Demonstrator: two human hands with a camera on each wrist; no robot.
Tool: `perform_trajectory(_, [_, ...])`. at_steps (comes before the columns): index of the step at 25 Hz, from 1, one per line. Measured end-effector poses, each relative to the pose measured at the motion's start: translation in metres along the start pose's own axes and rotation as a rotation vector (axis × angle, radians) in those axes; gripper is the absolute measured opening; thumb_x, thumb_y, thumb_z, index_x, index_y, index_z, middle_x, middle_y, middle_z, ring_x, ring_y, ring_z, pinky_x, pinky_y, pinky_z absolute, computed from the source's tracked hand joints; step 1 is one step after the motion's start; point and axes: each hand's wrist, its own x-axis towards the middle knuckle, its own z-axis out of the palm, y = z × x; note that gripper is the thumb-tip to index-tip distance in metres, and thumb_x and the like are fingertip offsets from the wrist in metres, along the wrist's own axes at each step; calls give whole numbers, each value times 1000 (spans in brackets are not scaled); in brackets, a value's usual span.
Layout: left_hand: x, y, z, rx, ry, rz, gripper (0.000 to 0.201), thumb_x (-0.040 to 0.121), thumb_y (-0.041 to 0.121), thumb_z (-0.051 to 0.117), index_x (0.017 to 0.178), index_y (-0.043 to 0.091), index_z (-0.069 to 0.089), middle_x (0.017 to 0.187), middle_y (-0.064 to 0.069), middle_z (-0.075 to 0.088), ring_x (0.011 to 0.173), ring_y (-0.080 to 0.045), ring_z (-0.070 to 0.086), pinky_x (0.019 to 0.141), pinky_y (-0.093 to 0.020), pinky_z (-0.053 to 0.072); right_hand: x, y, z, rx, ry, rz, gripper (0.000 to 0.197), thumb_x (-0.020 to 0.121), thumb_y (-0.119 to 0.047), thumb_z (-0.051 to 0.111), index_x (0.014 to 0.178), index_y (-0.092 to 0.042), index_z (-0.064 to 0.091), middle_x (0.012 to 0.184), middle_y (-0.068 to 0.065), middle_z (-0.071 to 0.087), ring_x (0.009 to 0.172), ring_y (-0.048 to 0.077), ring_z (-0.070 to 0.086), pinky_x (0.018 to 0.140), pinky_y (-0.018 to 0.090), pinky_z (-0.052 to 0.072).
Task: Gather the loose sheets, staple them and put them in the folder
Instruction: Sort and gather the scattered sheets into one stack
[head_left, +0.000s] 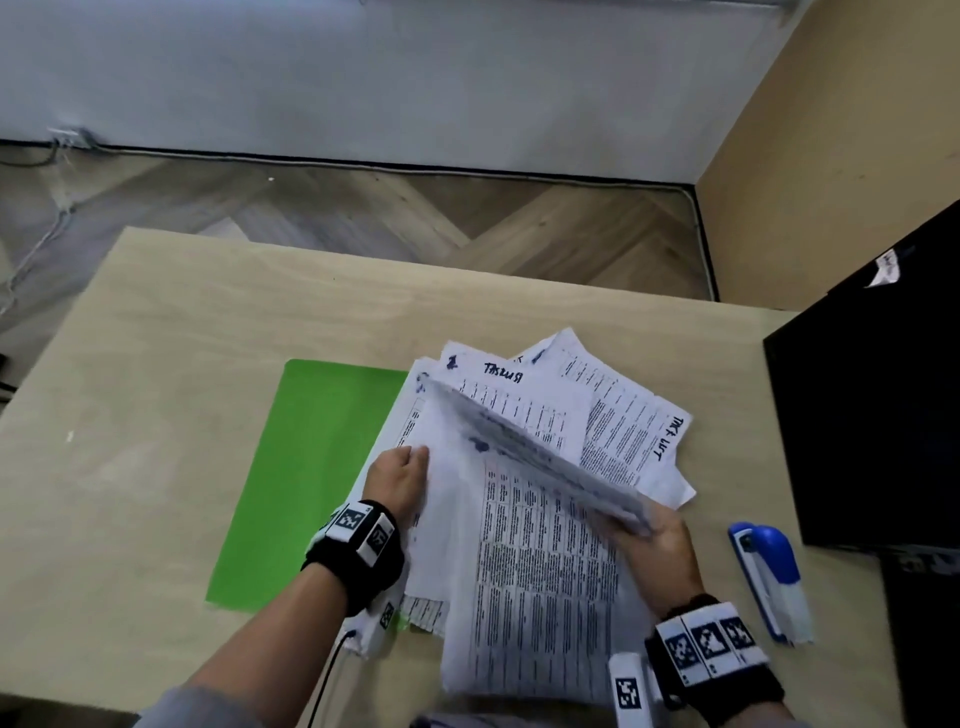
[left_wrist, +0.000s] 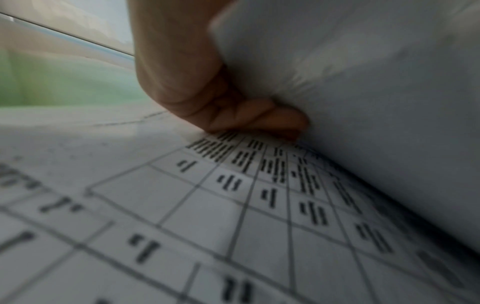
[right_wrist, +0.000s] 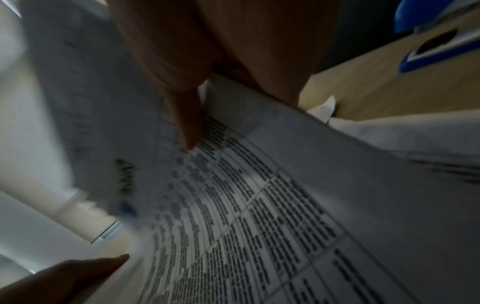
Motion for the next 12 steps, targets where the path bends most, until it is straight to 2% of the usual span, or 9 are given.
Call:
perform_trajectory(1, [1, 0, -2, 10, -24, -16, 38, 88, 26, 53, 53, 20, 43, 51, -2, 50, 53, -19, 46, 53, -34, 43, -5, 3, -5, 61, -56, -19, 26, 81, 17, 62, 78, -4, 76, 92, 10, 76, 88, 26, 69, 74, 38, 55])
perform_trajectory(3, [-3, 5, -9, -59, -101, -55, 29, 90, 6, 59, 67, 23, 53, 50, 7, 59, 53, -14, 55, 51, -22, 50, -11, 9, -16, 185, -122, -20, 9, 74, -3, 75, 71, 5, 71, 108, 14, 75, 101, 25, 69, 78, 35, 57])
perform_trajectory(4, [-5, 9, -12, -117, -140, -65, 19, 86, 2, 62, 74, 16, 58, 49, 7, 63, 50, -9, 59, 49, -18, 50, -11, 11, -20, 200, -152, -17, 19, 68, -15, 82, 69, 2, 73, 115, 13, 72, 107, 21, 68, 81, 30, 57])
perform_trajectory(5, [-5, 14, -14, -181, -158, -50, 3, 81, 5, 65, 82, 7, 64, 58, 0, 70, 57, -10, 65, 59, -18, 55, -10, 14, -23, 187, -150, -5, 16, 65, -16, 84, 68, -4, 74, 121, 10, 70, 113, 19, 66, 84, 28, 57])
perform_trajectory(6, [1, 13, -17, -186, -160, -3, 22, 77, 11, 66, 94, -2, 67, 78, -12, 75, 76, -18, 71, 76, -25, 56, -10, 11, -21, 195, -120, 4, 10, 65, -8, 84, 69, -11, 76, 122, 8, 71, 115, 18, 65, 87, 28, 57])
perform_trajectory(7, [-2, 15, -18, -206, -199, 13, 38, 78, 20, 64, 106, -6, 67, 99, -19, 73, 96, -27, 69, 91, -33, 52, -8, 11, -22, 182, -69, 23, 20, 63, 0, 83, 74, -15, 77, 117, 8, 73, 112, 20, 67, 87, 30, 58])
perform_trajectory(8, [-3, 17, -20, -255, -255, -3, 48, 83, 34, 62, 115, -1, 67, 113, -17, 70, 108, -29, 65, 100, -39, 46, -6, 9, -19, 169, -7, 60, 29, 60, 1, 84, 82, -16, 77, 109, 9, 75, 105, 24, 69, 84, 31, 59])
perform_trajectory(10, [-9, 20, -21, -216, -384, -6, 75, 77, 71, 55, 120, 12, 67, 120, -6, 68, 112, -24, 64, 100, -40, 45, -2, 1, -12, 179, 129, 121, 38, 54, -10, 89, 89, -12, 75, 95, 14, 76, 94, 31, 70, 80, 35, 60])
perform_trajectory(12, [-18, 31, -15, -37, -550, 60, 80, 61, 72, 71, 111, 9, 69, 111, -11, 72, 100, -27, 69, 89, -42, 53, 5, -3, -6, 267, 148, 138, 49, 48, -23, 93, 92, -12, 74, 96, 16, 76, 92, 30, 72, 78, 35, 61])
